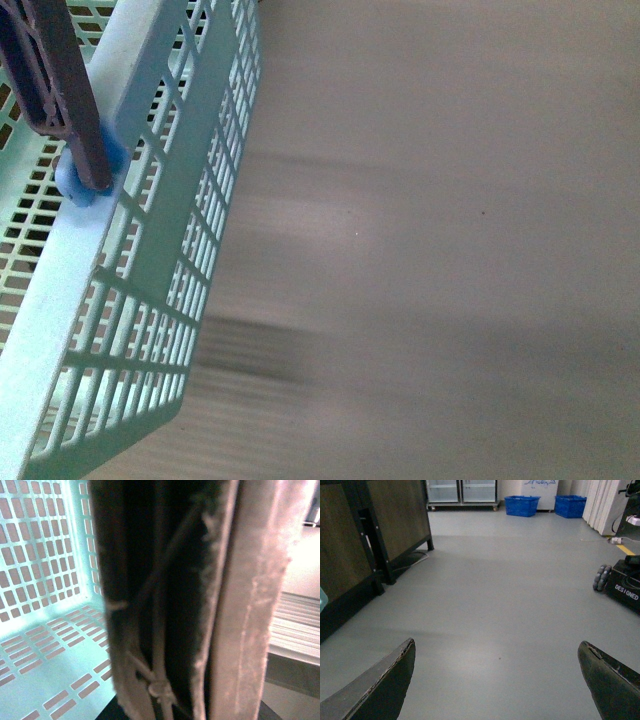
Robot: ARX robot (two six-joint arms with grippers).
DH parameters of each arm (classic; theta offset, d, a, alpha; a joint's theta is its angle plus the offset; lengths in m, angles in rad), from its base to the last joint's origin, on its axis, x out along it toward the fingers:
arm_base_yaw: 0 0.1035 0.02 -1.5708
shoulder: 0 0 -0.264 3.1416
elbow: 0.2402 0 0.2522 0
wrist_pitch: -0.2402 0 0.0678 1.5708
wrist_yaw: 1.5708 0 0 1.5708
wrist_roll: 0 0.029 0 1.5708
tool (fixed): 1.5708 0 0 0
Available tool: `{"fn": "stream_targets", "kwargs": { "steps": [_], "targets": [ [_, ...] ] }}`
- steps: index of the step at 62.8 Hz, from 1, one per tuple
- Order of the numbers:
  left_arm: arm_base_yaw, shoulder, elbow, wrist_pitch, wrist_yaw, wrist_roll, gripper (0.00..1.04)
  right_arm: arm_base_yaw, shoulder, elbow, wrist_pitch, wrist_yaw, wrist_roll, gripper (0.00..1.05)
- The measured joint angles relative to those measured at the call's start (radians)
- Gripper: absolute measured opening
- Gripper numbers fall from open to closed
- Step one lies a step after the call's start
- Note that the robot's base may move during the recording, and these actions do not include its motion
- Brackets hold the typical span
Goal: Pick mango and avocado into basket
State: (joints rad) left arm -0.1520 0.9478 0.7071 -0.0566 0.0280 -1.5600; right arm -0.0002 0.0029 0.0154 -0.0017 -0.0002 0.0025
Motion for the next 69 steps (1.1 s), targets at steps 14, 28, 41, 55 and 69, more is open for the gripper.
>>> {"fn": "stream_targets", "kwargs": {
  "steps": [14,28,41,55,69],
  "targets": [
    [-0.01,-0.005,0.0,-0.024,-0.006,0.034,0.16,0.0,0.0,0.0,0.0,0.0,0.0,0.96],
    [-0.01,-0.005,0.0,-0.024,-0.01,0.041,0.16,0.0,0.0,0.0,0.0,0.0,0.0,0.96],
    [-0.01,-0.005,0.0,-0.024,-0.01,0.041,0.16,0.0,0.0,0.0,0.0,0.0,0.0,0.96],
    [-0.01,-0.005,0.0,-0.024,-0.01,0.041,0.16,0.0,0.0,0.0,0.0,0.0,0.0,0.96],
    [-0.01,-0.005,0.0,-0.024,-0.01,0.041,0.16,0.0,0.0,0.0,0.0,0.0,0.0,0.96]
  ]
}}
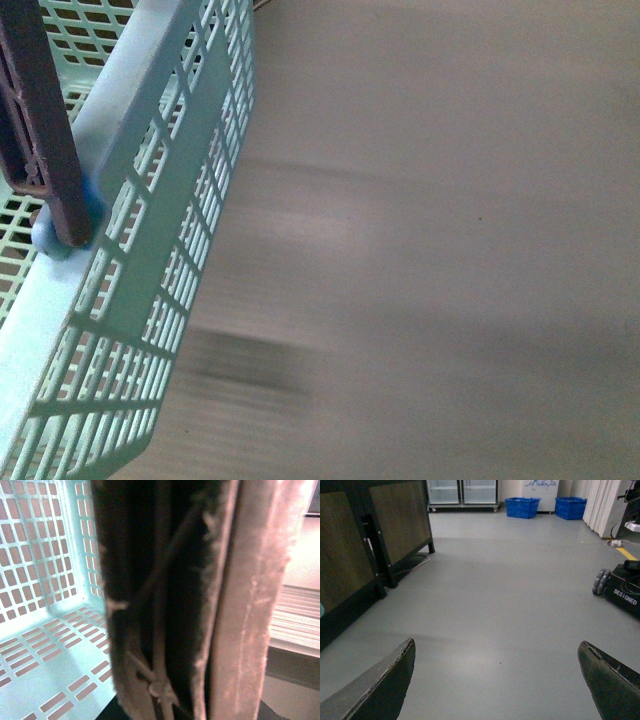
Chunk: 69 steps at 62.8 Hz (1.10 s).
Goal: Pick mango and avocado into basket
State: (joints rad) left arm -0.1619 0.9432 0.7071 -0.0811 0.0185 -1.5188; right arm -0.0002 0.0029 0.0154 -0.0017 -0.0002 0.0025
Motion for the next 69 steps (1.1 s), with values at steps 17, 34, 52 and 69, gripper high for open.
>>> {"fn": "stream_targets", "kwargs": {
  "steps": [17,34,52,69],
  "targets": [
    [0.0,0.0,0.0,0.0,0.0,0.0,0.16,0.0,0.0,0.0,0.0,0.0,0.0,0.96],
    [-0.001,0.0,0.0,0.0,0.0,0.001,0.16,0.0,0.0,0.0,0.0,0.0,0.0,0.96],
    [-0.001,0.0,0.0,0.0,0.0,0.003,0.16,0.0,0.0,0.0,0.0,0.0,0.0,0.96],
    [-0.001,0.0,0.0,0.0,0.0,0.003,0.16,0.0,0.0,0.0,0.0,0.0,-0.001,0.96]
  ]
}}
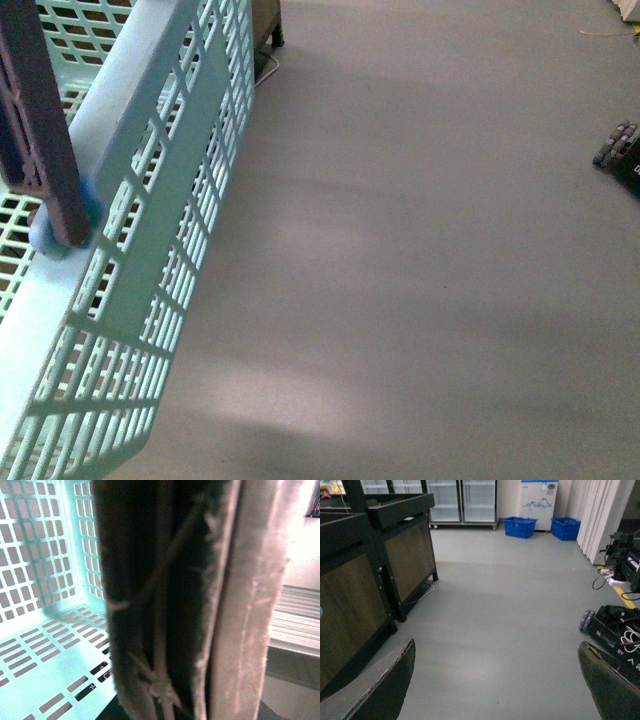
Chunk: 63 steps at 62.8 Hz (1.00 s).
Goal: Pick mango and avocado into basket
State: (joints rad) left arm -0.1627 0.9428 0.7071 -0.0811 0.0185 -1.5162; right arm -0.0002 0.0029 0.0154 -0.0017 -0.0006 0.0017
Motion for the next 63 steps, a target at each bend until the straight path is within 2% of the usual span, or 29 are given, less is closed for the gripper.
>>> {"fn": "stream_targets", "kwargs": {
  "steps": [63],
  "targets": [
    [0.0,0.0,0.001,0.0,0.0,0.0,0.16,0.0,0.0,0.0,0.0,0.0,0.001,0.96]
  ]
}}
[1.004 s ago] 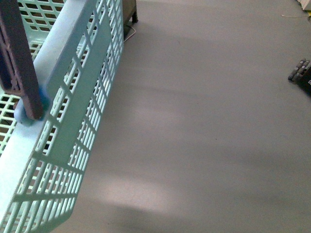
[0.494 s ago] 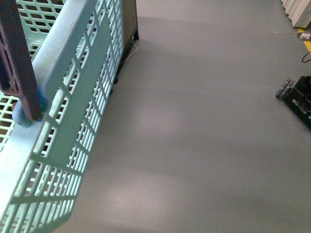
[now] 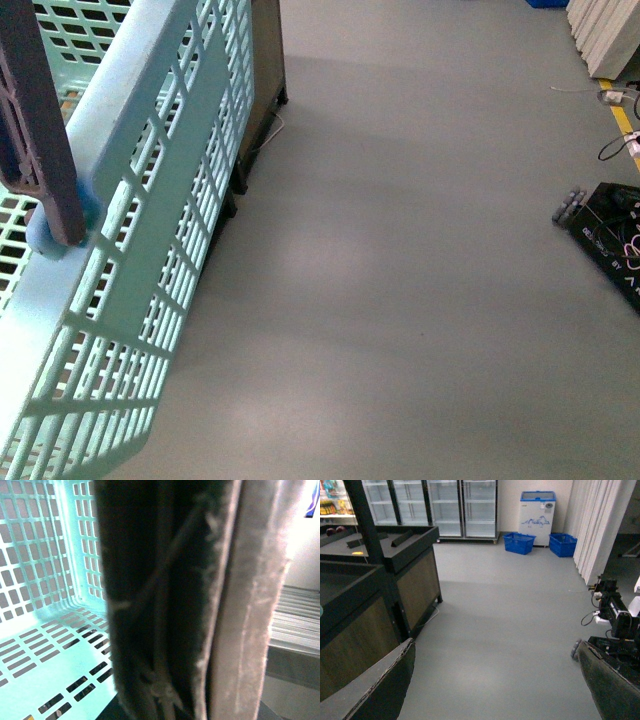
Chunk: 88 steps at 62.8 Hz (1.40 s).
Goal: Pick mango and avocado into basket
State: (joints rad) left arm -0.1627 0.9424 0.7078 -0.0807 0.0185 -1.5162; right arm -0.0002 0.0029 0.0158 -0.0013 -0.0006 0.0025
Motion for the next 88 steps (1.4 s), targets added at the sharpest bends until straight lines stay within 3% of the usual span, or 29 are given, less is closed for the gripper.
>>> {"fn": "stream_targets", "kwargs": {
  "steps": [88],
  "targets": [
    [-0.006,0.0,-0.001,0.0,0.0,0.0,0.16,0.0,0.0,0.0,0.0,0.0,0.0,0.96]
  ]
}}
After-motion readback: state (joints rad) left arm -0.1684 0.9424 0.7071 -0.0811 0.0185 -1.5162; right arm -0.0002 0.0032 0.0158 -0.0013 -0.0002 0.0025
